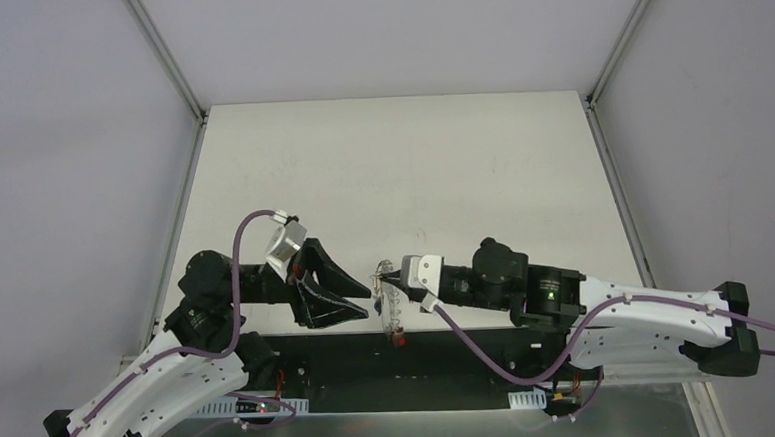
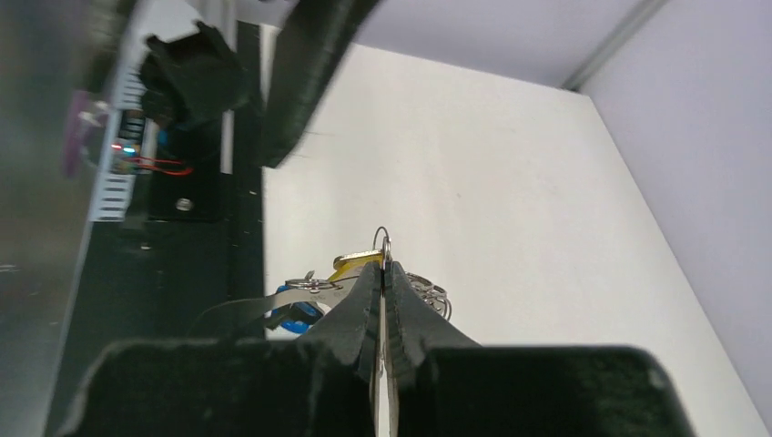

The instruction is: Put the keys on the keyring

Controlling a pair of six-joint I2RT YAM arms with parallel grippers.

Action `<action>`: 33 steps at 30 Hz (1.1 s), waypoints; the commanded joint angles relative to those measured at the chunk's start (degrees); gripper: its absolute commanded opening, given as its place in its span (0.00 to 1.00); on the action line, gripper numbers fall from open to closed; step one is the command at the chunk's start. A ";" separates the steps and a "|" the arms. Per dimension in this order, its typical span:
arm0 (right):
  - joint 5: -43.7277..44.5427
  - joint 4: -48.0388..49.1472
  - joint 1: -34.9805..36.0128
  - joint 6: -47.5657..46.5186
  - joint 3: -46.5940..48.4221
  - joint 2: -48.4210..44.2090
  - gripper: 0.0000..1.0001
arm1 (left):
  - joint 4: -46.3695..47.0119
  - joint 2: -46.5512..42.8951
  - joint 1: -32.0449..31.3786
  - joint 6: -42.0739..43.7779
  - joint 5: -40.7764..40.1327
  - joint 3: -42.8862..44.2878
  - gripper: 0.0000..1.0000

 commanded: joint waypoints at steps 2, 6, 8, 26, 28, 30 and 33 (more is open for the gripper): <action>16.40 6.50 -0.85 -3.34 2.91 3.87 0.00 | -4.58 -2.32 0.23 3.82 -4.10 0.15 0.41; 18.62 10.85 -4.65 -0.67 1.30 7.11 0.00 | -7.20 -3.94 0.22 4.98 -5.59 0.41 0.42; 18.92 11.83 -7.10 1.16 1.17 9.14 0.00 | -8.05 -4.63 0.28 5.20 -6.29 0.44 0.42; 25.03 19.62 -17.38 13.29 -13.97 17.89 0.00 | -11.66 -7.90 0.29 6.89 -7.67 0.19 0.43; 26.24 20.96 -17.59 14.89 -15.28 19.07 0.00 | -11.66 -7.74 0.27 6.87 -7.41 0.12 0.43; 27.71 22.29 -17.78 16.65 -16.41 20.73 0.00 | -11.66 -7.64 0.25 6.90 -7.46 -0.02 0.43; 29.08 23.33 -18.28 19.45 -17.06 23.47 0.00 | -11.66 -8.25 0.27 6.75 -7.62 -0.37 0.43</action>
